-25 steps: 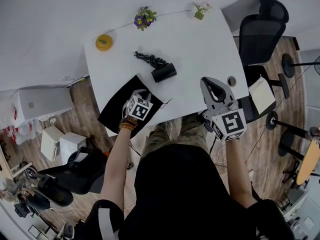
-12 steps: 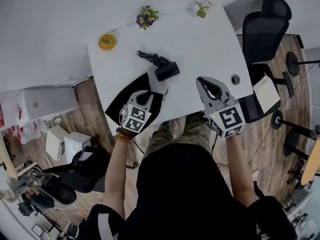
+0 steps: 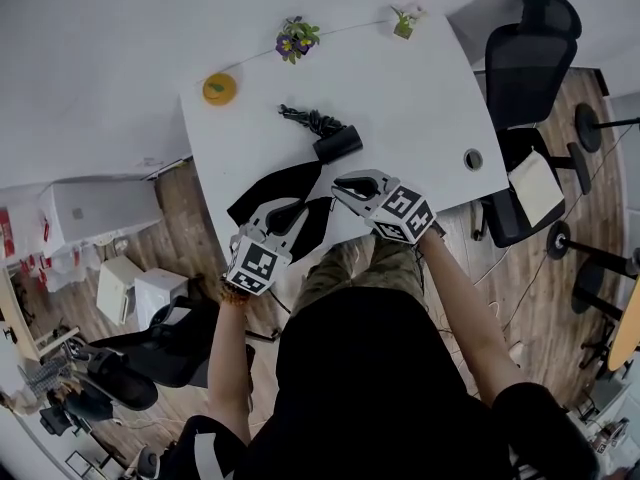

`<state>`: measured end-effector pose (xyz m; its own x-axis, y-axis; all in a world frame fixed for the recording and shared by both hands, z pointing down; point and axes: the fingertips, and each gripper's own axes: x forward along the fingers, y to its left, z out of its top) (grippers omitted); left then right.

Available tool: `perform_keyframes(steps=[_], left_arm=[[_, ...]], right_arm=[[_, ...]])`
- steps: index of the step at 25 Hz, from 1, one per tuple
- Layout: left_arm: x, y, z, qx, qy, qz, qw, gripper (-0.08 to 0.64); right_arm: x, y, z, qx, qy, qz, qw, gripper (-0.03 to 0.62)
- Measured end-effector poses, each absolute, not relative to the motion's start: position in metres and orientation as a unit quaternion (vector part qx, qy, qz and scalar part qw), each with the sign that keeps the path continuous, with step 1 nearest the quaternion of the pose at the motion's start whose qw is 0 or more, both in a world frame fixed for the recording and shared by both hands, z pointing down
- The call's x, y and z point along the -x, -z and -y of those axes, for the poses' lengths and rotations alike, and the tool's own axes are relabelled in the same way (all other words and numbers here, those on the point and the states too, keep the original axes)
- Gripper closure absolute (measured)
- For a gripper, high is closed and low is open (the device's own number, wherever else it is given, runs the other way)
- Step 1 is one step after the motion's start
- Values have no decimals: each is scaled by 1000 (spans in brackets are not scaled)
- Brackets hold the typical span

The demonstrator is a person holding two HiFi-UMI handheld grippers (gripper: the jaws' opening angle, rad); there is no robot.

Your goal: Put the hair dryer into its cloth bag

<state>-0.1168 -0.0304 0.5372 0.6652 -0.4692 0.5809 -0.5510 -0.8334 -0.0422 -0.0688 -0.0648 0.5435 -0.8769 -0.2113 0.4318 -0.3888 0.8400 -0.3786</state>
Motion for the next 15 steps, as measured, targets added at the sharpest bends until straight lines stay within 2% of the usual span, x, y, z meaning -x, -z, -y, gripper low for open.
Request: perform_keyframes(steps=[2, 5, 6, 13, 15], left_arm=[[115, -532, 28, -912, -295, 278, 63, 497], [113, -529, 26, -912, -299, 274, 52, 497], [113, -529, 25, -912, -301, 272, 50, 497], [110, -522, 18, -921, -290, 258, 34, 497], [108, -522, 17, -923, -289, 253, 33, 497]], right_arm=[[82, -559, 61, -142, -265, 933, 197, 546], [96, -571, 57, -110, -348, 913, 183, 398], [99, -570, 57, -103, -376, 905, 169, 388], [108, -562, 72, -91, -534, 838, 68, 390], [108, -562, 75, -98, -552, 826, 60, 500]])
